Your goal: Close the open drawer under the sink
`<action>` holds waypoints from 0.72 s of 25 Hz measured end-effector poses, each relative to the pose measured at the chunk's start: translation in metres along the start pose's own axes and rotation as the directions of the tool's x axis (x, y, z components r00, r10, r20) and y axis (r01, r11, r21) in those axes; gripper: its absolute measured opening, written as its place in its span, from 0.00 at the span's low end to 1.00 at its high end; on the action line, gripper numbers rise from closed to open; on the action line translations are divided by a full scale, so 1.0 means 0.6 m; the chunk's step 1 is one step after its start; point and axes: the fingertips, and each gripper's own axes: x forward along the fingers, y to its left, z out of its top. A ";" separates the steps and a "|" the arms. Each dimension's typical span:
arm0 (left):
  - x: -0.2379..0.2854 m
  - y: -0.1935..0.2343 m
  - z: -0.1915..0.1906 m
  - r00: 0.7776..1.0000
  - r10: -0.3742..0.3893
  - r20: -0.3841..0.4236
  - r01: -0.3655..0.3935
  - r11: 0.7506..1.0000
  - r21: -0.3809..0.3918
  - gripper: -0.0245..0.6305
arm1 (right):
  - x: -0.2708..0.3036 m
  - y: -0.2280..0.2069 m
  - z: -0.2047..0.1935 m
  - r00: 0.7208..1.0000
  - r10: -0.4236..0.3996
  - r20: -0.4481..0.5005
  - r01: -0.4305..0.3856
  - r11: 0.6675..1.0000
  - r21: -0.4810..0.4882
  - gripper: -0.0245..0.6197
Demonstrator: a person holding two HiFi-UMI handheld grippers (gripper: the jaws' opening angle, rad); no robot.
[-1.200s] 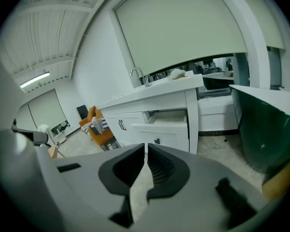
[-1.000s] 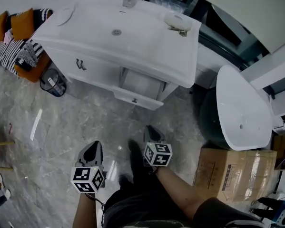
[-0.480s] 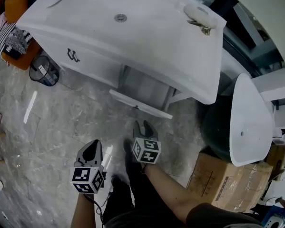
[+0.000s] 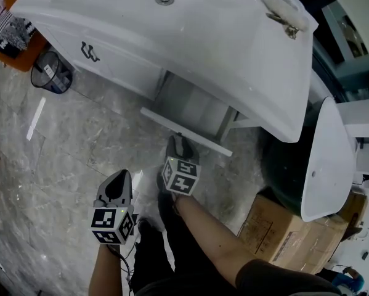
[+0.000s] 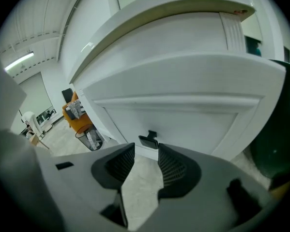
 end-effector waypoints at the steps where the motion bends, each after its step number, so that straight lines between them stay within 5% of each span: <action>1: 0.004 -0.002 -0.002 1.000 -0.001 -0.004 0.001 1.000 -0.003 0.06 | 0.005 -0.002 -0.001 1.000 -0.008 -0.007 0.008 1.000 0.002 0.27; 18: 0.048 -0.009 0.007 0.998 -0.017 -0.054 0.019 0.999 0.039 0.06 | 0.066 -0.038 0.071 0.999 -0.036 0.039 0.034 0.999 0.042 0.27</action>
